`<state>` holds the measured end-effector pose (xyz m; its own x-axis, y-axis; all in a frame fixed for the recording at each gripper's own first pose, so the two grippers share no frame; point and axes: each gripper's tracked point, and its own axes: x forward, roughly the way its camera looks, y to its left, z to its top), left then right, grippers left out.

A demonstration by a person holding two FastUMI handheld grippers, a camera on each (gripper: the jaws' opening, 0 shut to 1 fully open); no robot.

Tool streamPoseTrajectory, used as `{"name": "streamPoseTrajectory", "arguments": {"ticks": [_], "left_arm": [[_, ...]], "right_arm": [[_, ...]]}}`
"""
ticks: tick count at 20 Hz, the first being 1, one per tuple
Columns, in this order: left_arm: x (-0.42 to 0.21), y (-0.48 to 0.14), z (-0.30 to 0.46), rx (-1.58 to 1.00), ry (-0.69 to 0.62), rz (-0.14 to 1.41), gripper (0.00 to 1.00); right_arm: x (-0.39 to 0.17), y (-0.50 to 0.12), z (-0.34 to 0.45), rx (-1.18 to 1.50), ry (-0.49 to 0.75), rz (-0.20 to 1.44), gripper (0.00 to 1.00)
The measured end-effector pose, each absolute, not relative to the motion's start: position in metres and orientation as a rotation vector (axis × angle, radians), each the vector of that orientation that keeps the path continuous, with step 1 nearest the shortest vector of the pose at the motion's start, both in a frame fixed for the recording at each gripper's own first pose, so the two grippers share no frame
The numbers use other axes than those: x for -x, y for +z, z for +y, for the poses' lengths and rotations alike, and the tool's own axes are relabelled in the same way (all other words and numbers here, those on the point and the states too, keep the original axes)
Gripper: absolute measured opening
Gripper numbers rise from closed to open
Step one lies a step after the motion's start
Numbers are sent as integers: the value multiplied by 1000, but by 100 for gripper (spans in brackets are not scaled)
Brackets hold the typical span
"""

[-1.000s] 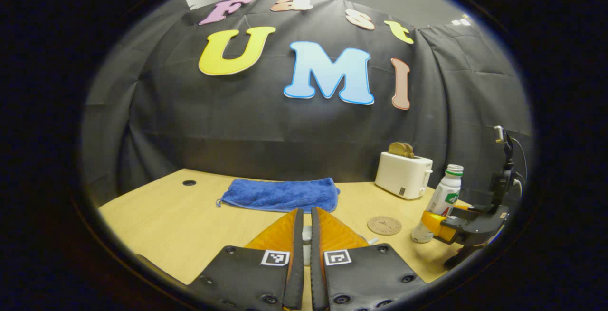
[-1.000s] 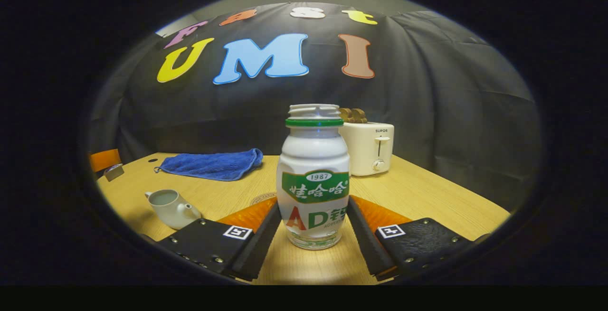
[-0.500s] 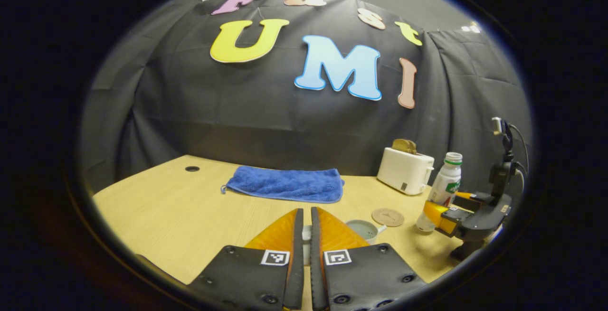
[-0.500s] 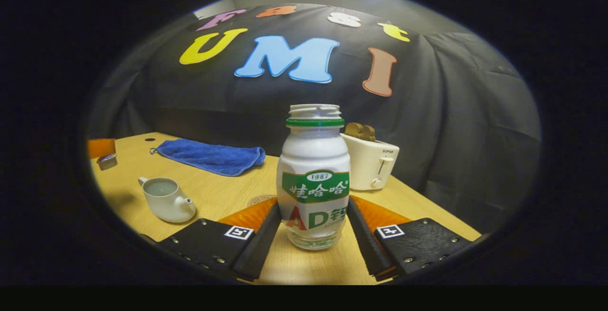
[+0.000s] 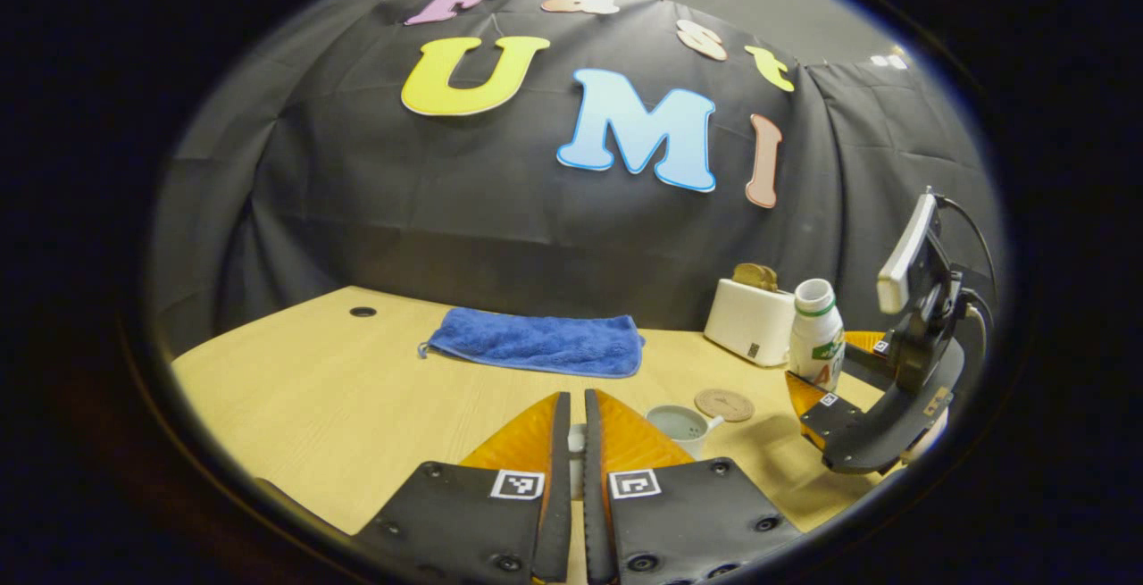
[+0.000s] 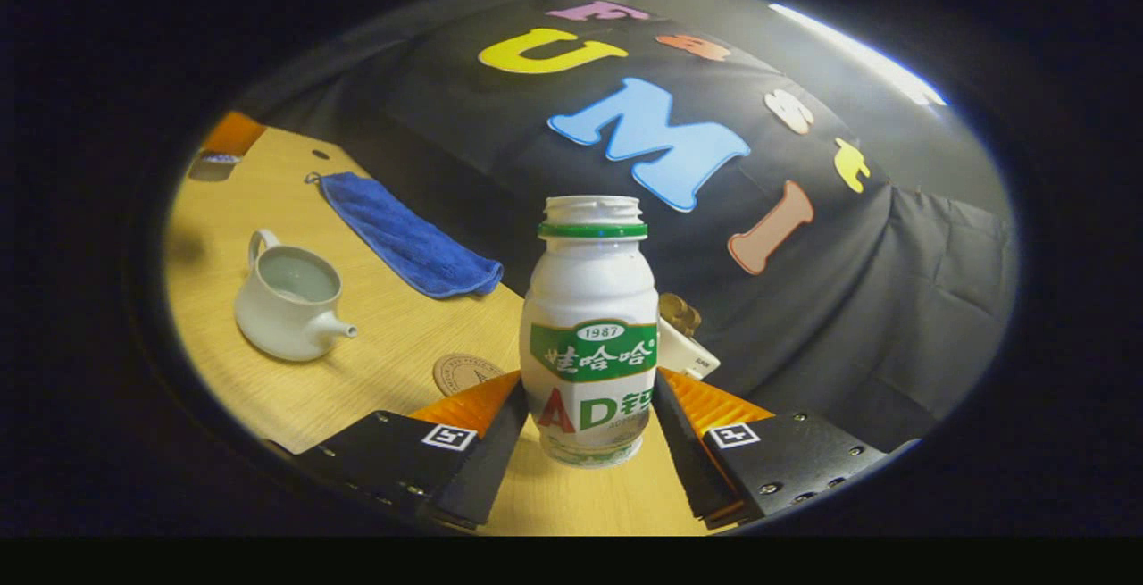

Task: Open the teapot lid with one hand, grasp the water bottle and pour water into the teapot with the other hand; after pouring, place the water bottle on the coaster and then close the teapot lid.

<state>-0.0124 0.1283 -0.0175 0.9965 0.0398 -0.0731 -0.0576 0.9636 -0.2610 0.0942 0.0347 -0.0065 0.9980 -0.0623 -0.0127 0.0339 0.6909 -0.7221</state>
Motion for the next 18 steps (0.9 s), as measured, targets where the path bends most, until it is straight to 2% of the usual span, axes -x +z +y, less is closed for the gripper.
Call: {"name": "streamPoseTrajectory", "arguments": {"ticks": [10,18], "left_arm": [[26,-24,146,291,74,64,17],[27,-24,150,303,80,56,17]], "right_arm": [[-93,-6,64,1235,-56,-45,79],[-101,-3,77,1443,-46,-101,79]]}}
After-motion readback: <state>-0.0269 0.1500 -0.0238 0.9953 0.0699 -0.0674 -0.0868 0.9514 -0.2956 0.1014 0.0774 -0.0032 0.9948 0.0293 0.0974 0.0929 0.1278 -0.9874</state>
